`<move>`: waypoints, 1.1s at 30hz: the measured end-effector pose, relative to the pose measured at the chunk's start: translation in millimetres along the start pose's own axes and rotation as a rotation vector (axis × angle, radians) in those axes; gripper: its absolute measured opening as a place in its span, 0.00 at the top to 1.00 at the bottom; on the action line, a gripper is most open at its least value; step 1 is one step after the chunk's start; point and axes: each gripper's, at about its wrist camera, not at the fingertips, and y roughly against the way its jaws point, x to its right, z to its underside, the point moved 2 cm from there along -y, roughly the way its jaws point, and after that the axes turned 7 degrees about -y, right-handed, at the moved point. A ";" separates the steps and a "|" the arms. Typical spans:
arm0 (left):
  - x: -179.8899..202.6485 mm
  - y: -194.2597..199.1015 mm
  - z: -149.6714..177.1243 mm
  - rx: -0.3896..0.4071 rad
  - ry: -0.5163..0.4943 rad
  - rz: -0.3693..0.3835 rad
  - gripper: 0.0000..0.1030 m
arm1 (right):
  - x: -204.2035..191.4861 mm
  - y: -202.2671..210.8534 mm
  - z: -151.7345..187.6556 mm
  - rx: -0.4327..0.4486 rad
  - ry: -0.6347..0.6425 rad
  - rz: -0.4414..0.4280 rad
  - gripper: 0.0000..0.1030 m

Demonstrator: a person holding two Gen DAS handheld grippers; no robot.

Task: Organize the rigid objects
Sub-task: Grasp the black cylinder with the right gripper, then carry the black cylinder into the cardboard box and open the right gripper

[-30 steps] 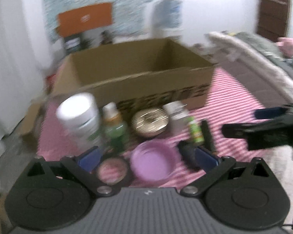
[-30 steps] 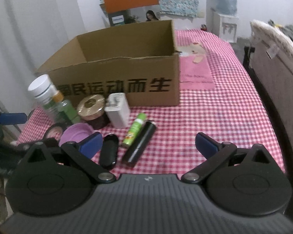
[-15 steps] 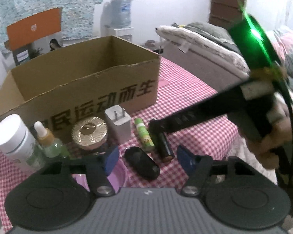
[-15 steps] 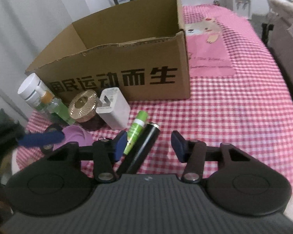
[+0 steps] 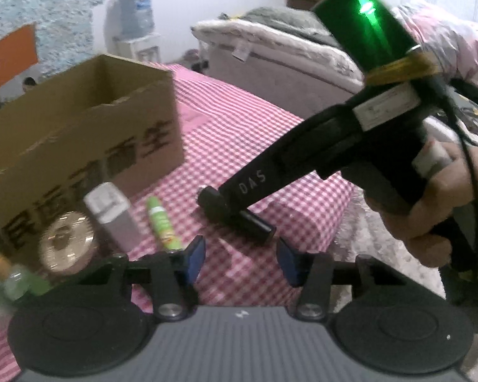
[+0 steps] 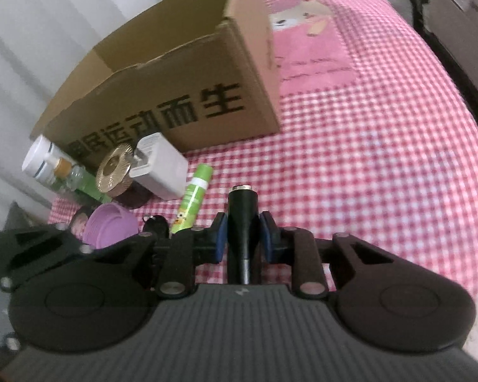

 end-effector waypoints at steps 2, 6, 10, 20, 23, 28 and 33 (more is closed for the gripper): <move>2.9 -10.1 -5.0 -0.013 -0.002 0.022 0.51 | 6.5 2.2 0.5 0.000 -0.027 -0.015 0.80; 6.0 -28.3 -12.7 -0.051 0.008 0.028 0.50 | 16.3 3.5 -2.4 -0.010 -0.088 -0.056 0.80; 4.7 -41.9 -17.4 -0.080 0.034 0.017 0.50 | 22.5 4.4 -4.7 -0.025 -0.109 -0.083 0.80; 12.1 -49.7 -21.7 -0.090 0.021 -0.026 0.50 | 37.3 5.1 -11.5 -0.064 -0.147 -0.150 0.80; 11.6 -47.9 -21.5 -0.076 0.025 -0.027 0.55 | 39.1 4.8 -10.4 -0.056 -0.148 -0.164 0.80; 11.6 -46.5 -18.9 -0.067 0.032 -0.026 0.62 | 42.7 7.2 -5.8 -0.034 -0.183 -0.199 0.79; 14.7 -29.4 -18.6 -0.029 0.028 -0.040 0.62 | 37.9 19.4 -1.3 0.002 -0.199 -0.225 0.80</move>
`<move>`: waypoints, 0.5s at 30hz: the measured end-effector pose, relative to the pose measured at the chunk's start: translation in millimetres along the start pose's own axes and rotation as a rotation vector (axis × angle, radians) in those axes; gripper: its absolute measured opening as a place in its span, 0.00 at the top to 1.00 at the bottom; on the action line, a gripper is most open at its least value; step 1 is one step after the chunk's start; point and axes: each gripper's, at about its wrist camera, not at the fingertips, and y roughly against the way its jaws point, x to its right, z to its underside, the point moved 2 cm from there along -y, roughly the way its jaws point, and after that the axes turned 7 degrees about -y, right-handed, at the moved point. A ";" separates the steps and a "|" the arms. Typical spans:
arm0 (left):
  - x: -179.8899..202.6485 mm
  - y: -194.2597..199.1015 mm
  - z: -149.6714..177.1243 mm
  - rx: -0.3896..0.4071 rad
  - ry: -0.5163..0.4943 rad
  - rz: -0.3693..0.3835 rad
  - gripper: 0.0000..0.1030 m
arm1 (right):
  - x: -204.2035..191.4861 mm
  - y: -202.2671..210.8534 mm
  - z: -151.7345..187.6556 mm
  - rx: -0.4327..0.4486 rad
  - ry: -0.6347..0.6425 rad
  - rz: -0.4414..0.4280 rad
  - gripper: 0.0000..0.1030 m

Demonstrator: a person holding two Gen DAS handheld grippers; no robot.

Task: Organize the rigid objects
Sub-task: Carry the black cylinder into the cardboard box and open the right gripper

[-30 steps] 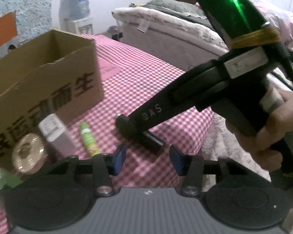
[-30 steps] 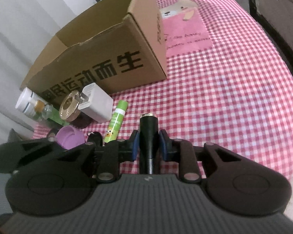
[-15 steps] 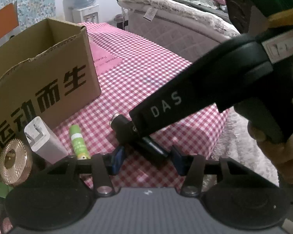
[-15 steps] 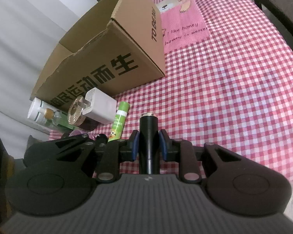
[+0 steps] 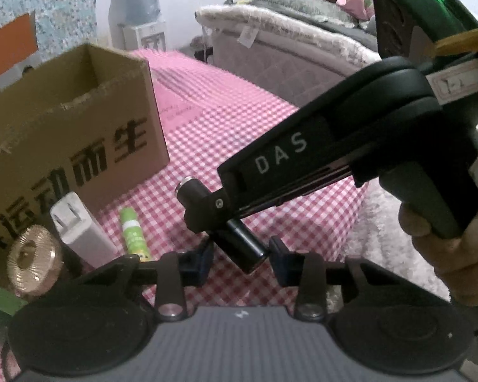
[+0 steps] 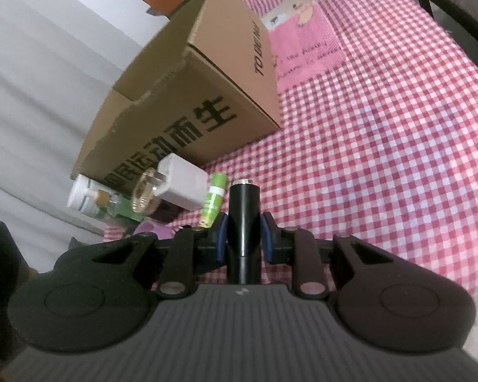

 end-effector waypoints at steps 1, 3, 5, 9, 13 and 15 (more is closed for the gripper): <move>0.6 5.0 -0.6 0.012 -0.001 -0.005 0.62 | -4.0 4.8 0.6 0.011 0.007 -0.008 0.80; 1.1 17.4 -3.6 0.040 -0.004 -0.016 0.62 | -11.5 14.7 1.4 0.032 0.016 -0.020 0.80; 0.7 33.2 -7.4 0.073 -0.014 -0.032 0.62 | -23.6 25.7 0.9 0.060 0.035 -0.037 0.80; -7.7 72.3 -18.9 0.145 -0.036 -0.096 0.62 | -57.2 45.1 -6.0 0.117 0.096 -0.084 0.80; -31.5 106.7 -34.0 0.188 -0.027 -0.158 0.62 | -102.1 56.1 -22.4 0.164 0.185 -0.152 0.80; -49.3 119.3 -40.9 0.198 -0.009 -0.178 0.62 | -124.4 55.4 -34.9 0.168 0.219 -0.184 0.80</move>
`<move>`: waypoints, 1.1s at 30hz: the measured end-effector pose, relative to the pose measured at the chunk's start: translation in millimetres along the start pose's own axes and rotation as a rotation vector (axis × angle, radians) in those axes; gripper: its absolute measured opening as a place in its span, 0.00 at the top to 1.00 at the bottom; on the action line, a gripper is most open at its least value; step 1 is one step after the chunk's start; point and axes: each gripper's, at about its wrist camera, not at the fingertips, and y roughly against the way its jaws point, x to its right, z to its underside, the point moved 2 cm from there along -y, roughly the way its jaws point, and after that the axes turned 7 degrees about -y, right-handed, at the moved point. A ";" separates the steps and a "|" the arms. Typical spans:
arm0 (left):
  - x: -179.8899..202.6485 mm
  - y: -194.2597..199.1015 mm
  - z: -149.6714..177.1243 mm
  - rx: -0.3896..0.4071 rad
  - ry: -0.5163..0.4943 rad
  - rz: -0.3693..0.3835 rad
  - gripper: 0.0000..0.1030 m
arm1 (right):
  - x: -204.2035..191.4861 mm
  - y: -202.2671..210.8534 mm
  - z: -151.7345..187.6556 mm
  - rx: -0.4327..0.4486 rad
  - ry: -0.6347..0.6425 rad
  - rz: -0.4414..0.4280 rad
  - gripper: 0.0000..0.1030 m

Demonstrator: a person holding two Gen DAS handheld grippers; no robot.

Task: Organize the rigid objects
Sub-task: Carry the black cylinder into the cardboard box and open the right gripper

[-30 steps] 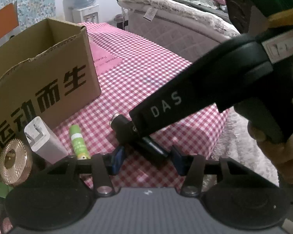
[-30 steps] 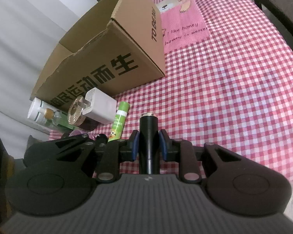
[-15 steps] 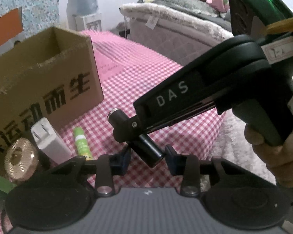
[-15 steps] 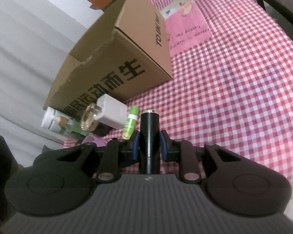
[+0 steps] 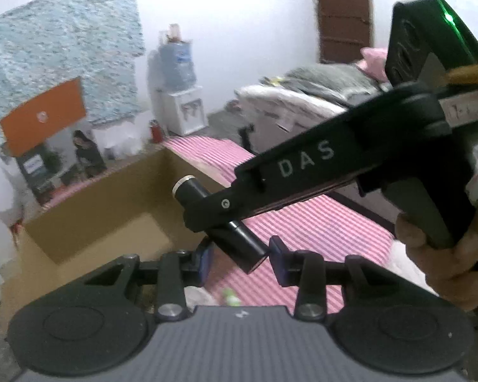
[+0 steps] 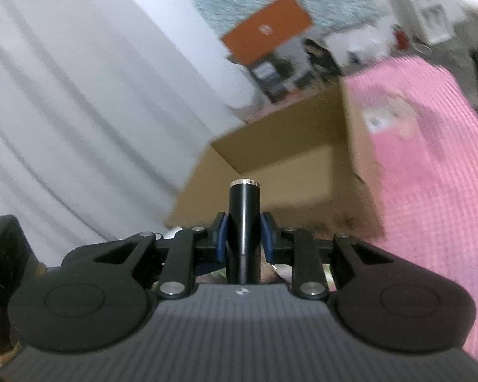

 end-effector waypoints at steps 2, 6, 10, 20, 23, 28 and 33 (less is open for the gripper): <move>-22.6 3.6 -7.2 -0.006 0.026 -0.021 0.62 | -16.6 -13.3 -17.3 -0.008 0.027 -0.032 0.80; -69.3 -6.2 -19.2 -0.054 0.069 -0.042 0.62 | -39.3 -57.6 -53.5 -0.084 0.026 -0.076 0.80; -121.0 -33.2 -20.2 -0.153 0.143 -0.014 0.62 | -45.7 -122.3 -85.2 -0.193 -0.035 -0.076 0.80; -218.3 -109.2 15.4 -0.394 0.290 0.044 0.63 | -19.8 -276.8 -106.5 -0.453 -0.185 0.023 0.80; -227.2 -126.2 26.3 -0.452 0.297 0.043 0.63 | -11.9 -310.2 -101.7 -0.522 -0.198 0.066 0.80; -232.4 -135.9 35.5 -0.484 0.288 0.013 0.50 | 2.4 -357.3 -87.8 -0.623 -0.217 0.151 0.79; -234.5 -127.8 39.2 -0.476 0.301 0.019 0.47 | -3.3 -378.4 -85.8 -0.644 -0.215 0.156 0.73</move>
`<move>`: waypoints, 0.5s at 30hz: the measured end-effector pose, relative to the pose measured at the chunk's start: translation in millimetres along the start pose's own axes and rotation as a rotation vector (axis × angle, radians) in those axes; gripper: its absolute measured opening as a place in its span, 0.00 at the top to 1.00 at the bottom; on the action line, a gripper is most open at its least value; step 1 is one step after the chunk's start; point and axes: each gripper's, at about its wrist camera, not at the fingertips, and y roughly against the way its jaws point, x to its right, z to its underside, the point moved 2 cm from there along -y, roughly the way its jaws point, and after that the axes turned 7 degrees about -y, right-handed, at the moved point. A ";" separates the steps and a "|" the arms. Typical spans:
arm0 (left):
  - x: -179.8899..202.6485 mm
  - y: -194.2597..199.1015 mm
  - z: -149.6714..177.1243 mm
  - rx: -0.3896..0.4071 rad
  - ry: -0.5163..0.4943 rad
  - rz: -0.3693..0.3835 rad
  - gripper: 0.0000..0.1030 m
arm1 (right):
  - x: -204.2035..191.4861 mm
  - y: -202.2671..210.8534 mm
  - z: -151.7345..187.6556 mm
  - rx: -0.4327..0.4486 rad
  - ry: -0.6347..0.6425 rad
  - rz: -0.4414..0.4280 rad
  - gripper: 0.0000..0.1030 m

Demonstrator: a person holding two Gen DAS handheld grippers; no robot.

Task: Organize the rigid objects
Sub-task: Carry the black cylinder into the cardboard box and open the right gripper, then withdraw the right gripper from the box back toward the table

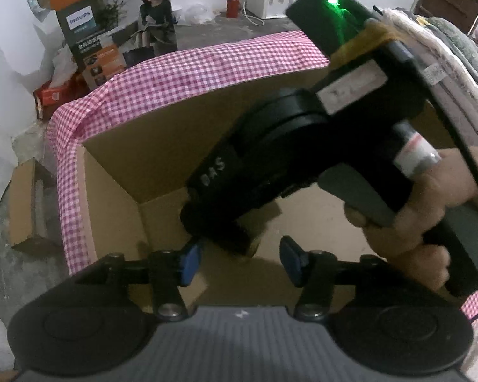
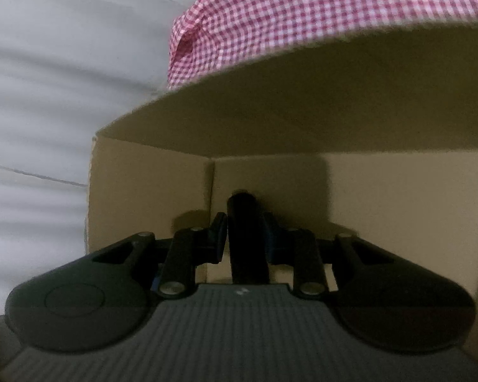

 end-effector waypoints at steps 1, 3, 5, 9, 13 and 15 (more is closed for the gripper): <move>0.3 2.3 1.1 0.006 0.001 0.003 0.47 | -3.6 -1.0 0.3 -0.001 0.004 0.001 0.70; -2.2 1.7 -2.0 0.019 0.001 0.002 0.45 | -8.3 0.5 2.4 -0.001 -0.001 -0.009 0.61; -1.1 7.9 -1.6 0.046 -0.002 -0.007 0.39 | -9.4 5.9 2.9 0.016 0.011 -0.008 0.54; 4.5 25.0 0.3 0.094 -0.007 -0.012 0.39 | -13.6 30.8 11.0 0.060 0.019 -0.026 0.52; 14.3 53.4 3.4 0.157 -0.009 -0.016 0.38 | 4.9 74.6 26.0 0.125 0.043 -0.053 0.52; 21.7 70.9 7.3 0.192 -0.014 -0.023 0.36 | 10.0 95.2 37.6 0.161 0.060 -0.072 0.52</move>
